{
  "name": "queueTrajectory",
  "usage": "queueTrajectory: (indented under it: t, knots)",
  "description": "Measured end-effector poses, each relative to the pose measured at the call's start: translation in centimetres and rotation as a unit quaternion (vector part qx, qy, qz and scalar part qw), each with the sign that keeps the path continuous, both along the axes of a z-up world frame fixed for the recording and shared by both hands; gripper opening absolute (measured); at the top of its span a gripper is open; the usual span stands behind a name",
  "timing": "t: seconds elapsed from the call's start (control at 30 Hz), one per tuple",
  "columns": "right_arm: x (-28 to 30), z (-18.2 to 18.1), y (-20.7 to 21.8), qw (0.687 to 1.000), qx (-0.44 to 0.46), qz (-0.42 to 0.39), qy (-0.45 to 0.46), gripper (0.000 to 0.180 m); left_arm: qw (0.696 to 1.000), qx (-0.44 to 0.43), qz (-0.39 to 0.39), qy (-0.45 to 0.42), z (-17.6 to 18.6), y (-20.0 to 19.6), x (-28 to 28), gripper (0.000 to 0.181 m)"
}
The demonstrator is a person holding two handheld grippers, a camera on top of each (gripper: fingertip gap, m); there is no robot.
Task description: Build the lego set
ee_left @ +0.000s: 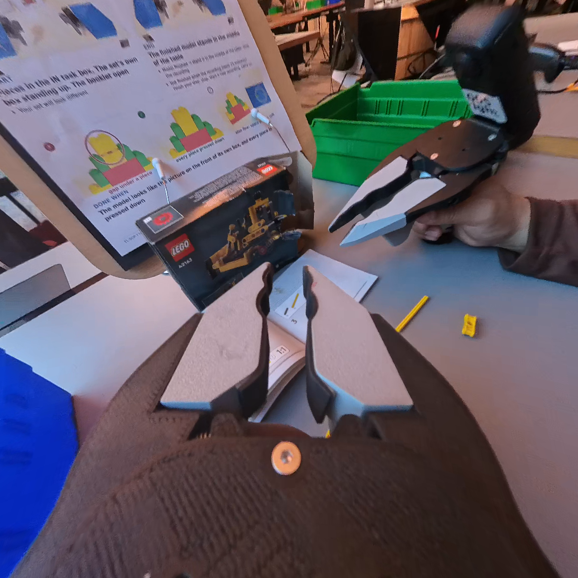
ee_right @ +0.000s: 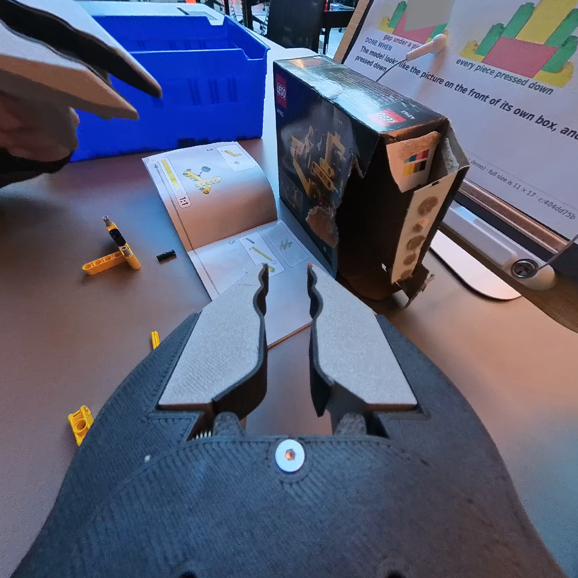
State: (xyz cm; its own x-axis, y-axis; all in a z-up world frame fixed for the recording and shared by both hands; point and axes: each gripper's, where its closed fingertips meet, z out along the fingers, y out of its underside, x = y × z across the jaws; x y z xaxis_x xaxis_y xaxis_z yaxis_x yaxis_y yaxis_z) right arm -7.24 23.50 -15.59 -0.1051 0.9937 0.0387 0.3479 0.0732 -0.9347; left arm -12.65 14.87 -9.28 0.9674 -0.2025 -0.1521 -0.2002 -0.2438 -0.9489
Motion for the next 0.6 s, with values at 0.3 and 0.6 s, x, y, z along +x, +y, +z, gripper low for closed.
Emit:
queueTrajectory:
  t: [0.3,0.6]
  knots:
    - [0.2,0.5,0.4,1.000,0.004,-0.015,0.017,0.023,0.997,0.038,-0.026,-0.066,4.0,-2.3,0.2,0.025]
    - [0.2,0.4,1.1,0.999,0.003,-0.036,0.013,0.026,0.991,0.127,0.028,-0.040,13.4,-13.5,-9.3,0.024]
